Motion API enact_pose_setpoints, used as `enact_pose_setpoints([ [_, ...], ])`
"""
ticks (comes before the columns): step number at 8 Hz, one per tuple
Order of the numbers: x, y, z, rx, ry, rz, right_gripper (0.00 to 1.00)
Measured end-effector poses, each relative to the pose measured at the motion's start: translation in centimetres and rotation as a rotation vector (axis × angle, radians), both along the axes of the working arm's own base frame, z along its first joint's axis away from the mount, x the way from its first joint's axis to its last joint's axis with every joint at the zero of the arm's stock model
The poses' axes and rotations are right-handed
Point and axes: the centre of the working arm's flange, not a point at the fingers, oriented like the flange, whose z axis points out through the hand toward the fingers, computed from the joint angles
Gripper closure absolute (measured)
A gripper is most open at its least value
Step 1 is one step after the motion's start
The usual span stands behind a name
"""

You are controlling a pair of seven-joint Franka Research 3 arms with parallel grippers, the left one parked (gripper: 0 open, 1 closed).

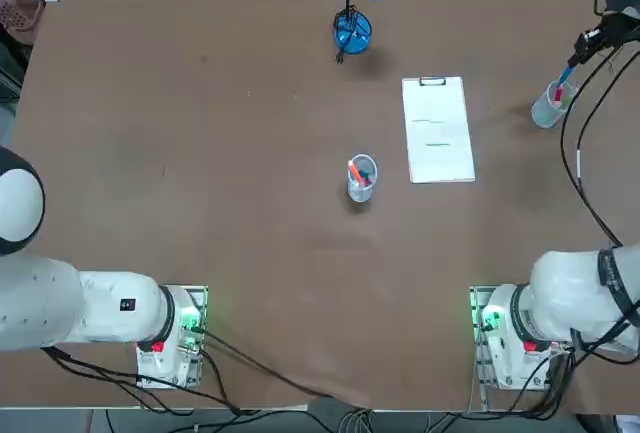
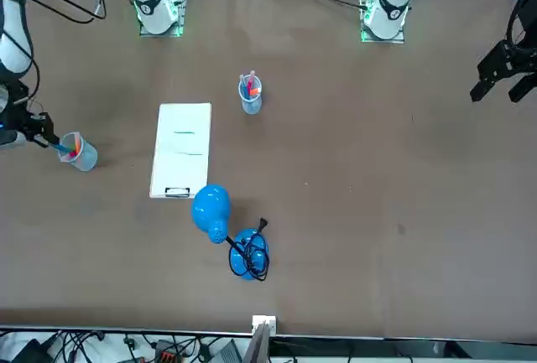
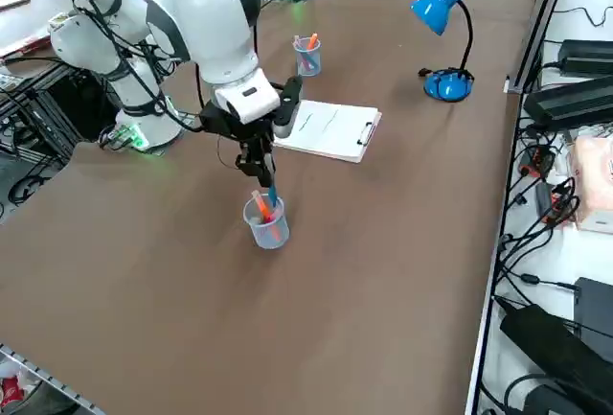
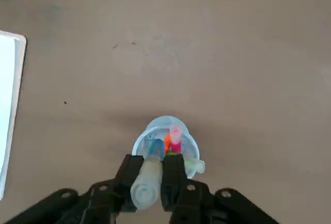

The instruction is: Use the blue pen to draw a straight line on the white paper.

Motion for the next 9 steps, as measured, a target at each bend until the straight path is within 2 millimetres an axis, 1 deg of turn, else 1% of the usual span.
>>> enact_pose_setpoints([
  [2,-0.1,0.1,-1.3,0.01,0.001,-0.006,0.83],
  [9,0.2,0.1,-3.8,0.028,0.01,-0.017,0.83],
])
